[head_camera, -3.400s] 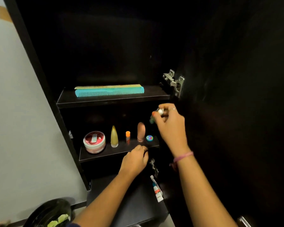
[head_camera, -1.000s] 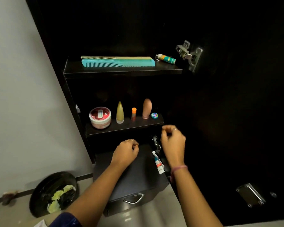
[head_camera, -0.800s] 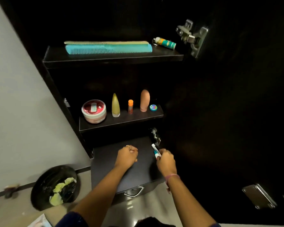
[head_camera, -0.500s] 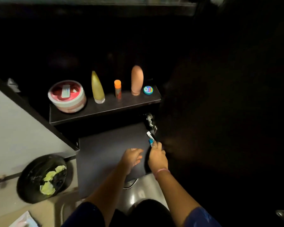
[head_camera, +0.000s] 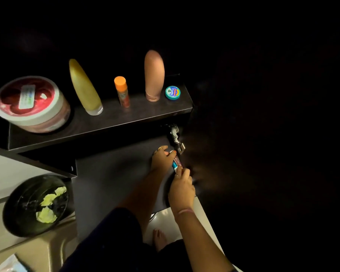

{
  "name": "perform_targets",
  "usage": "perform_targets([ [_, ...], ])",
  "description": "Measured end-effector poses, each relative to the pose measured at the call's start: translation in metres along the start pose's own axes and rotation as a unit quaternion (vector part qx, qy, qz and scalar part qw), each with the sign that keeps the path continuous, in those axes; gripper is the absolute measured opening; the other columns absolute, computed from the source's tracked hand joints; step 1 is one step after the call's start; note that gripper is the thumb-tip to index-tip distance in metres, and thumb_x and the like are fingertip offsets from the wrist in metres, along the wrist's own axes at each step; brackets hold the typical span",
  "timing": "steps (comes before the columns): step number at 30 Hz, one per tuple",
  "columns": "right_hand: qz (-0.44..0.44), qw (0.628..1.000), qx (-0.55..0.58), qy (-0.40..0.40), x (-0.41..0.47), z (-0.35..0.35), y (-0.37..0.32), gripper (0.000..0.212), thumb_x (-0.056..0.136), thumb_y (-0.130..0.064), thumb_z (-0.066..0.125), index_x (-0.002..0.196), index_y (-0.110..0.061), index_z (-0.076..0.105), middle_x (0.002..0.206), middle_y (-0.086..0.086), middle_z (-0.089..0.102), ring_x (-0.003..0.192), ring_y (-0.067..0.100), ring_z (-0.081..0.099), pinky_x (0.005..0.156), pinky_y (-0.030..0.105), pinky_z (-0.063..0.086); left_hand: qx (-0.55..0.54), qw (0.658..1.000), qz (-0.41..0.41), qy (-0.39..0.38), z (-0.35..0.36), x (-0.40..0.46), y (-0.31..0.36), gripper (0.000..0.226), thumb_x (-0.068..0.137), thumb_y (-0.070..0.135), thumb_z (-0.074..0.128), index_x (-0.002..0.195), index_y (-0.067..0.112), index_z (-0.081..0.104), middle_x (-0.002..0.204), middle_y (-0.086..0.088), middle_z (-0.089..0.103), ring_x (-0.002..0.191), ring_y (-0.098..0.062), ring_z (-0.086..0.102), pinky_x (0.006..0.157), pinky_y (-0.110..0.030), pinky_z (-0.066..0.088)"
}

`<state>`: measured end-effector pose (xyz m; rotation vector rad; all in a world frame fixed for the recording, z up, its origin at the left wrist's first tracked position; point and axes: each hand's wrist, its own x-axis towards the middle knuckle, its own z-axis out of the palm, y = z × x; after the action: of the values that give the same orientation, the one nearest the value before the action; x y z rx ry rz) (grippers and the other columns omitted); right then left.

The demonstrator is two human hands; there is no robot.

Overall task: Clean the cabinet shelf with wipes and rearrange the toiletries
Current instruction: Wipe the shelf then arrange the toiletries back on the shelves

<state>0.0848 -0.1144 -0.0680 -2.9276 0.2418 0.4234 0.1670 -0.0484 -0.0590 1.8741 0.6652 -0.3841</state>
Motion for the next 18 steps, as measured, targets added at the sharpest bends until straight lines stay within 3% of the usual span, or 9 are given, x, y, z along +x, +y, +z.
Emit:
perform_targets([
  [7,-0.028,0.997,-0.054,-0.036,0.000,0.003,0.010,0.050,0.100,-0.014,0.032,0.148,-0.021,0.020,0.145,0.013,0.029,0.118,0.031,0.045,0.094,0.040,0.045,0.091,0.996,0.011,0.014,0.011,0.011,0.000,0.030,0.086,0.015,0.062,0.113,0.002,0.059,0.121,-0.015,0.063,0.115,-0.029,0.058,0.093,-0.031,0.045],
  [12,-0.022,0.996,-0.044,-0.080,-0.002,-0.001,0.010,0.055,0.099,-0.012,0.039,0.148,-0.021,0.016,0.148,0.013,0.027,0.125,0.033,0.040,0.096,0.041,0.048,0.042,0.998,-0.020,0.032,0.012,0.010,-0.004,0.033,0.083,0.010,0.066,0.113,0.002,0.056,0.121,-0.015,0.063,0.112,-0.027,0.060,0.090,-0.030,0.048],
  [18,-0.055,0.996,0.012,-0.070,-0.003,-0.008,0.011,0.057,0.099,-0.011,0.040,0.149,-0.014,0.012,0.141,0.012,0.040,0.126,0.027,0.043,0.099,0.035,0.046,-0.056,0.996,-0.049,0.058,0.003,-0.003,-0.017,0.035,0.081,0.008,0.068,0.112,0.000,0.053,0.118,-0.018,0.061,0.108,-0.028,0.060,0.080,-0.024,0.045],
])
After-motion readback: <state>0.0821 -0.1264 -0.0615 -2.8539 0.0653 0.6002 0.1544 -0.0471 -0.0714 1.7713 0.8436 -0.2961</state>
